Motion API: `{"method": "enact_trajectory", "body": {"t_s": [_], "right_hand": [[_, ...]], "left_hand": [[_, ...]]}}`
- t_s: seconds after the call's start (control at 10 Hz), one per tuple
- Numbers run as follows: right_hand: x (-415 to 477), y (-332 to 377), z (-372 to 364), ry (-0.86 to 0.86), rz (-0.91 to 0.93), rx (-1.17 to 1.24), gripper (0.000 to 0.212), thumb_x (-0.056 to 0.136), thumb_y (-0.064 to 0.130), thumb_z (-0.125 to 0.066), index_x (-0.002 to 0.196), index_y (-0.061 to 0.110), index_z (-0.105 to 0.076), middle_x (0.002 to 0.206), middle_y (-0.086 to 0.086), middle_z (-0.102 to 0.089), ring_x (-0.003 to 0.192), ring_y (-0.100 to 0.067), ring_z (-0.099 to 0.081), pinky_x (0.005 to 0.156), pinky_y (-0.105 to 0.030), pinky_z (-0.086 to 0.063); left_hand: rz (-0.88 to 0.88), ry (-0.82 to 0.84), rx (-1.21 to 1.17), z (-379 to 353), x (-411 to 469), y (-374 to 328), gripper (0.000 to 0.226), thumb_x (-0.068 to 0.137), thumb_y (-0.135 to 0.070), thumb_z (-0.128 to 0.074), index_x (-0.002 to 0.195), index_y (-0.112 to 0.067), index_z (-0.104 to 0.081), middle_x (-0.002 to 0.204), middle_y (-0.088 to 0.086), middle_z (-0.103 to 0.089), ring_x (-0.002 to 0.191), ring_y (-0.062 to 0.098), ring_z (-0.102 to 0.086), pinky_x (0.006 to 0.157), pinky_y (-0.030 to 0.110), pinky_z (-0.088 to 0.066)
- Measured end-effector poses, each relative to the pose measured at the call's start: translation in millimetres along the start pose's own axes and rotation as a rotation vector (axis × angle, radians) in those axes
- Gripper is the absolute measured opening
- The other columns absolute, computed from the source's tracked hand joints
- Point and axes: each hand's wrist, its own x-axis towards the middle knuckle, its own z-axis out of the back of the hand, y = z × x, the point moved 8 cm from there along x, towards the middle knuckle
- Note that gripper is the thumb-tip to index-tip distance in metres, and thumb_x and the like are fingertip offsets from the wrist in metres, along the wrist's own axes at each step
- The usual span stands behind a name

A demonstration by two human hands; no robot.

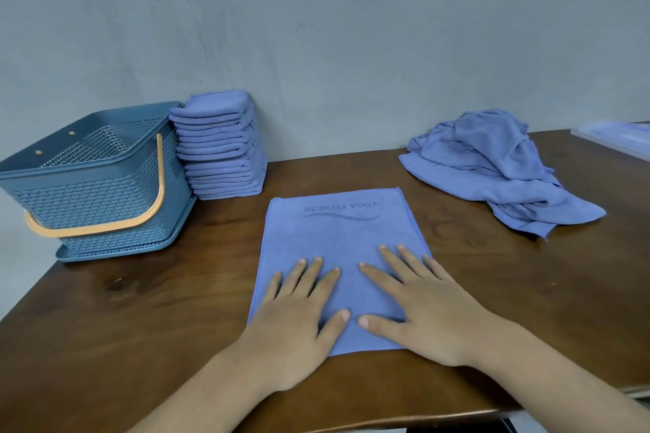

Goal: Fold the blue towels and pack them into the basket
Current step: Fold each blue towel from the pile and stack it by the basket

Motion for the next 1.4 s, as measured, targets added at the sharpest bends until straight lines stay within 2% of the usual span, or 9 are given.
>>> {"method": "enact_trajectory", "body": {"t_s": [0.2,0.3,0.4,0.5,0.8,0.9,1.1,1.3,1.4], "right_hand": [[42,-6,37,-0.138,0.034,0.031,0.069,0.104,0.071,-0.030,0.166,0.042,-0.021,0.176,0.012,-0.007,0.162,-0.009,-0.005,0.131,-0.036,-0.009],[79,7,29,-0.051,0.158,0.022,0.065,0.106,0.068,-0.033,0.166,0.044,-0.021,0.176,0.013,-0.004,0.162,-0.008,0.003,0.132,-0.038,-0.002],[113,-24,25,0.033,0.136,0.009,0.067,0.103,0.074,-0.030,0.165,0.052,-0.015,0.176,0.015,0.004,0.161,-0.006,0.009,0.131,-0.037,0.003],[130,-96,41,-0.016,-0.043,0.005,0.072,0.098,0.082,-0.026,0.163,0.056,-0.010,0.176,0.018,0.005,0.160,-0.003,0.010,0.131,-0.040,0.003],[132,-111,53,-0.191,-0.099,0.060,0.063,0.105,0.070,-0.027,0.164,0.051,-0.018,0.176,0.016,-0.002,0.162,-0.006,0.003,0.131,-0.045,-0.003],[133,-80,40,-0.080,-0.006,0.040,0.066,0.101,0.077,-0.029,0.163,0.055,-0.019,0.175,0.017,-0.002,0.162,-0.006,0.006,0.131,-0.043,0.004],[151,-121,36,-0.061,-0.118,0.071,0.084,0.091,0.090,-0.023,0.165,0.053,-0.004,0.174,0.020,0.011,0.160,-0.002,0.013,0.131,-0.040,0.002],[149,-118,39,-0.072,-0.118,0.052,0.095,0.084,0.097,-0.021,0.165,0.051,-0.003,0.174,0.019,0.011,0.160,-0.005,0.012,0.131,-0.043,0.001],[136,-109,50,-0.200,-0.109,-0.005,0.080,0.096,0.084,-0.028,0.166,0.048,-0.015,0.176,0.014,0.000,0.163,-0.011,0.000,0.131,-0.048,-0.009]], "left_hand": [[0.085,-0.188,-0.131,45,53,46,0.043,0.112,-0.046,-0.036,0.151,-0.030,-0.045,0.158,-0.015,-0.044,0.148,0.012,-0.037,0.117,0.038,-0.033],[0.124,-0.222,-0.098,40,96,66,0.050,0.110,-0.046,-0.037,0.156,-0.025,-0.041,0.164,-0.005,-0.042,0.153,0.016,-0.032,0.124,0.042,-0.028],[0.210,-0.078,-0.061,17,113,80,0.069,0.107,-0.064,-0.023,0.169,-0.037,-0.012,0.178,-0.008,-0.003,0.164,0.015,0.004,0.132,0.047,-0.001],[0.206,-0.024,-0.002,13,115,81,0.073,0.105,-0.069,-0.015,0.168,-0.039,0.004,0.177,-0.007,0.011,0.162,0.017,0.015,0.132,0.049,0.004],[0.218,-0.039,-0.022,16,115,78,0.072,0.105,-0.068,-0.019,0.169,-0.039,-0.003,0.178,-0.006,0.005,0.163,0.018,0.011,0.132,0.049,0.001],[0.208,-0.160,0.004,36,126,81,0.071,0.099,-0.073,-0.030,0.162,-0.039,-0.029,0.170,-0.009,-0.026,0.159,0.017,-0.016,0.128,0.048,-0.015],[0.330,-0.030,-0.047,28,144,112,0.083,0.099,-0.079,-0.017,0.169,-0.038,-0.001,0.177,-0.008,0.010,0.163,0.016,0.014,0.131,0.052,0.004],[0.371,-0.019,-0.032,27,147,117,0.088,0.097,-0.081,-0.015,0.169,-0.034,0.003,0.177,-0.005,0.012,0.163,0.015,0.015,0.130,0.056,0.005],[0.352,-0.079,-0.051,35,140,111,0.076,0.105,-0.069,-0.018,0.170,-0.030,-0.009,0.178,-0.004,0.000,0.164,0.016,0.005,0.130,0.058,-0.002]]}}
